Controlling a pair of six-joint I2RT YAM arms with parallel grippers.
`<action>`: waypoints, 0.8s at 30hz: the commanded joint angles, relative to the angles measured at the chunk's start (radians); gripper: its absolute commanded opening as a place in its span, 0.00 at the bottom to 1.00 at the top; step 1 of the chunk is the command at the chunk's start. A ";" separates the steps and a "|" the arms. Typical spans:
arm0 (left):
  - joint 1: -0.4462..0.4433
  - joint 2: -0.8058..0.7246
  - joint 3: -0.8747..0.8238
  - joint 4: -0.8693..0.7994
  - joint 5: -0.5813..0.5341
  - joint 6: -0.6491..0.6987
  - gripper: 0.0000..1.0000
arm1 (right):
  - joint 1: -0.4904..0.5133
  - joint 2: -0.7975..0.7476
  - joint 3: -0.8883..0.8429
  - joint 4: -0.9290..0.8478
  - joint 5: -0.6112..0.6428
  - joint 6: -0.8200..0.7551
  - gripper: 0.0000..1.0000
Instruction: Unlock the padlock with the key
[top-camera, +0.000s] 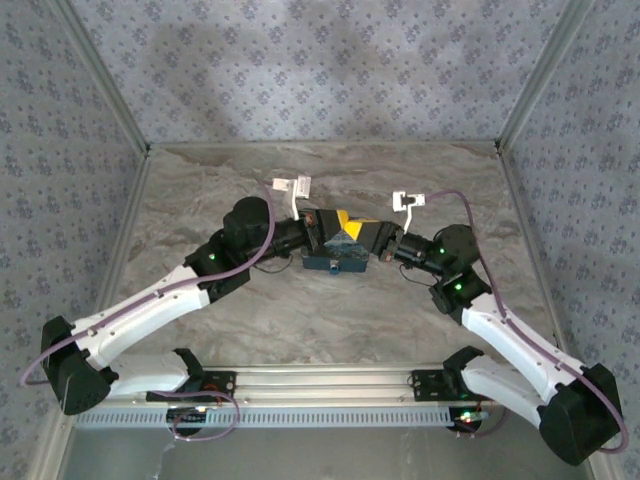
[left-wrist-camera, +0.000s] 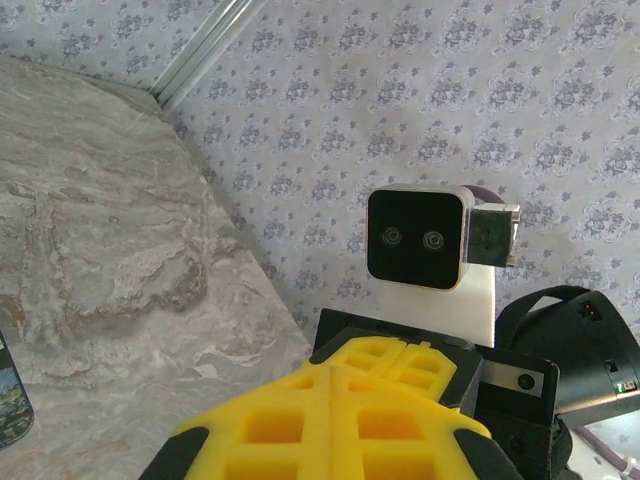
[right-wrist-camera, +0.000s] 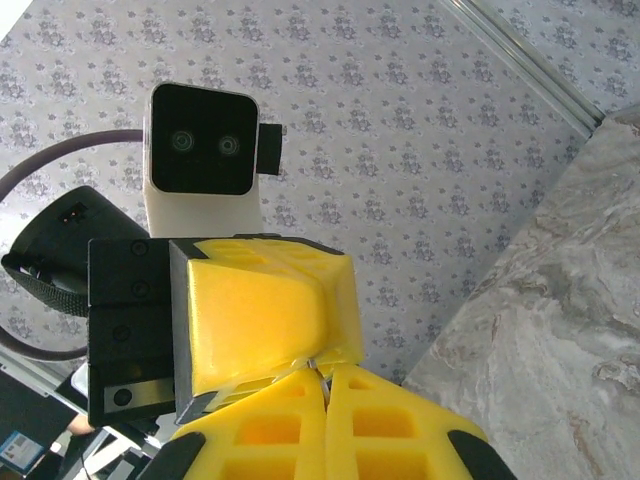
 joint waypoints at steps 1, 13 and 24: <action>-0.013 -0.043 -0.009 0.047 0.015 -0.001 0.00 | 0.004 -0.038 0.007 -0.028 0.011 -0.055 0.00; 0.007 -0.110 -0.028 -0.007 -0.041 -0.005 0.38 | -0.007 -0.104 -0.008 -0.094 0.013 -0.100 0.00; 0.003 -0.075 -0.027 -0.002 -0.006 -0.028 0.42 | -0.005 -0.126 -0.005 -0.144 0.017 -0.123 0.00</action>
